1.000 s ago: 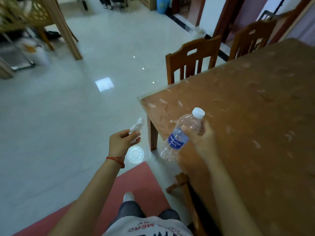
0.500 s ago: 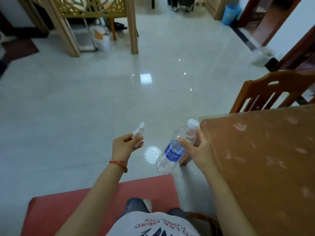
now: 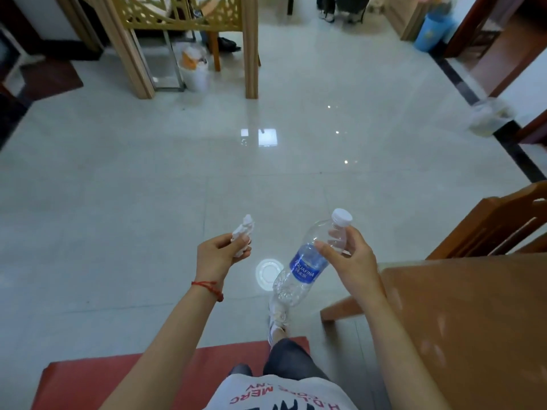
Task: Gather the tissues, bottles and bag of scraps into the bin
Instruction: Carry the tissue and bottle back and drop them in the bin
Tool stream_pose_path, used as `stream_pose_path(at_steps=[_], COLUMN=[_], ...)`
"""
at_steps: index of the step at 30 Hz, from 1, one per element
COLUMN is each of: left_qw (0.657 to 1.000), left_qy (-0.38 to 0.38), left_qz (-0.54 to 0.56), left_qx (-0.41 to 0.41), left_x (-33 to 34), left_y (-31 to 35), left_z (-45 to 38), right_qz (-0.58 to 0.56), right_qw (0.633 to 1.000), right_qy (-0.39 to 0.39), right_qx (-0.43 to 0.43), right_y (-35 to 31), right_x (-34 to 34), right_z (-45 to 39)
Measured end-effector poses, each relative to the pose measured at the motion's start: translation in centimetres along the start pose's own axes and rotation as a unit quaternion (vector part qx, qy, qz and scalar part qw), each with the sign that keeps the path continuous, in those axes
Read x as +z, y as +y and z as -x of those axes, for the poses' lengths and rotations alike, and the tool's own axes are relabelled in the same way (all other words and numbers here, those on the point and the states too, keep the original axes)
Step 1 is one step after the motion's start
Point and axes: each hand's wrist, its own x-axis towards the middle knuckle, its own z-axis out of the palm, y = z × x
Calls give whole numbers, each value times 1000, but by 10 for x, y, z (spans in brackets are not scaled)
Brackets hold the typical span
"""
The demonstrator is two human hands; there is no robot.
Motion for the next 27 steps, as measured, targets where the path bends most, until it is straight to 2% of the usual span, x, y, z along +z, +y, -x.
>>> stream_pose_path(at_steps=[11, 18, 27], left_qw=[1000, 1000, 994], left_qy=[-4, -10, -86], left_qz=[-5, -23, -55], left_qx=[10, 2, -23], left_x=[93, 128, 174], left_y=[75, 107, 154], left_z=[-150, -238, -371], right_qz=[6, 2, -6], right_qw=[1000, 1000, 995], right_qy=[4, 8, 83], right_qx=[-4, 17, 49], right_y=[-47, -64, -78], right_x=[-8, 9, 33], right_z=[-184, -273, -383])
